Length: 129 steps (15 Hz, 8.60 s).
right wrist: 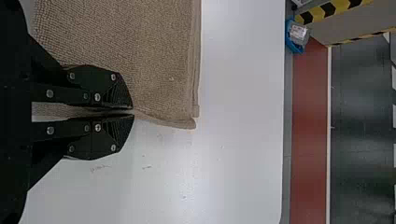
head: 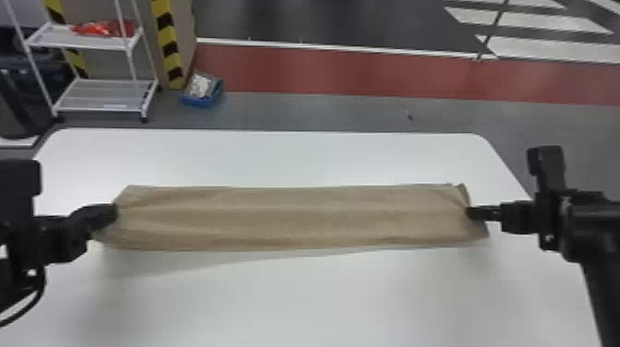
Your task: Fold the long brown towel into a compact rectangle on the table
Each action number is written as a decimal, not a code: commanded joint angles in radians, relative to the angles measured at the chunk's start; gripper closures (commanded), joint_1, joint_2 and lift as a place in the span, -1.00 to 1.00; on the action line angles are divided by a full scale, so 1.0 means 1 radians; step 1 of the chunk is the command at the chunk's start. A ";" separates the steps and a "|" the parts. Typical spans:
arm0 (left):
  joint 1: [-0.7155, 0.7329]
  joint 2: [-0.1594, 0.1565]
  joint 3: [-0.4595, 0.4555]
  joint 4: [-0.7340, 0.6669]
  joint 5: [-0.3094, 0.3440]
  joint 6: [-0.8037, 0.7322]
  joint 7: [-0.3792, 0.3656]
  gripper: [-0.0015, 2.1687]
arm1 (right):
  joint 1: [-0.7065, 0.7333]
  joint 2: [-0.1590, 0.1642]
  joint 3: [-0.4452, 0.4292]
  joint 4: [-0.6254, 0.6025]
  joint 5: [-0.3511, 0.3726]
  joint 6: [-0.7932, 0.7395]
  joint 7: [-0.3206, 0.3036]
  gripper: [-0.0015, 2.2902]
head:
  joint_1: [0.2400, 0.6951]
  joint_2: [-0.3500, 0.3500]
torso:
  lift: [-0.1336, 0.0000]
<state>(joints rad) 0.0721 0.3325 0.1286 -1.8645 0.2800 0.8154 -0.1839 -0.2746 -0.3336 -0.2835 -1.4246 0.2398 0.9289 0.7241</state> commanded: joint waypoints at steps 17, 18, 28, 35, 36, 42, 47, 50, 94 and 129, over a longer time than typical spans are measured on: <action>-0.011 0.002 -0.014 0.022 -0.002 0.000 -0.003 0.11 | -0.040 0.015 0.001 0.046 -0.011 0.034 -0.025 -0.71 | 1.00 -0.35 | -0.86; -0.012 0.002 -0.015 0.022 -0.002 0.000 -0.003 0.11 | -0.043 0.015 0.003 0.047 -0.013 0.031 -0.031 -0.71 | 1.00 -0.35 | -0.86; -0.014 0.007 -0.012 0.028 -0.004 -0.003 -0.006 0.11 | -0.089 0.021 0.038 0.099 -0.004 0.018 -0.041 -0.16 | 1.00 -0.32 | -0.86; -0.014 0.007 -0.011 0.028 -0.005 0.000 -0.009 0.11 | -0.074 0.015 0.032 0.069 -0.004 0.025 -0.014 0.08 | 1.00 -0.30 | -0.86; -0.014 0.005 -0.011 0.028 -0.005 0.000 -0.009 0.11 | -0.066 0.015 0.030 0.053 -0.001 0.031 -0.014 0.08 | 1.00 -0.30 | -0.86; -0.011 0.005 -0.015 0.025 -0.005 0.000 -0.009 0.11 | -0.044 0.015 0.030 0.024 0.012 0.034 -0.015 -0.12 | 1.00 -0.32 | -0.86; -0.005 0.005 -0.015 0.021 -0.005 0.000 -0.009 0.11 | 0.009 0.024 0.023 -0.040 0.010 0.049 -0.015 -0.28 | 1.00 -0.32 | -0.86; -0.003 0.005 -0.017 0.022 -0.007 0.000 -0.009 0.11 | 0.009 0.022 0.013 -0.062 0.007 0.068 -0.015 -0.28 | 1.00 -0.32 | -0.86; 0.020 0.007 -0.006 0.030 -0.016 -0.025 -0.026 0.07 | 0.005 0.051 0.010 0.018 0.015 -0.178 -0.055 -0.18 | 1.00 -0.28 | -0.86; -0.012 -0.018 0.006 0.117 0.018 -0.071 -0.011 -0.53 | 0.130 0.196 0.204 -0.146 -0.099 -0.387 -0.077 -0.74 | 1.00 0.31 | -0.86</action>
<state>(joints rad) 0.0726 0.3144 0.1490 -1.7705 0.3095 0.7442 -0.1945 -0.1440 -0.1380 -0.0858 -1.5763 0.1423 0.5424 0.6473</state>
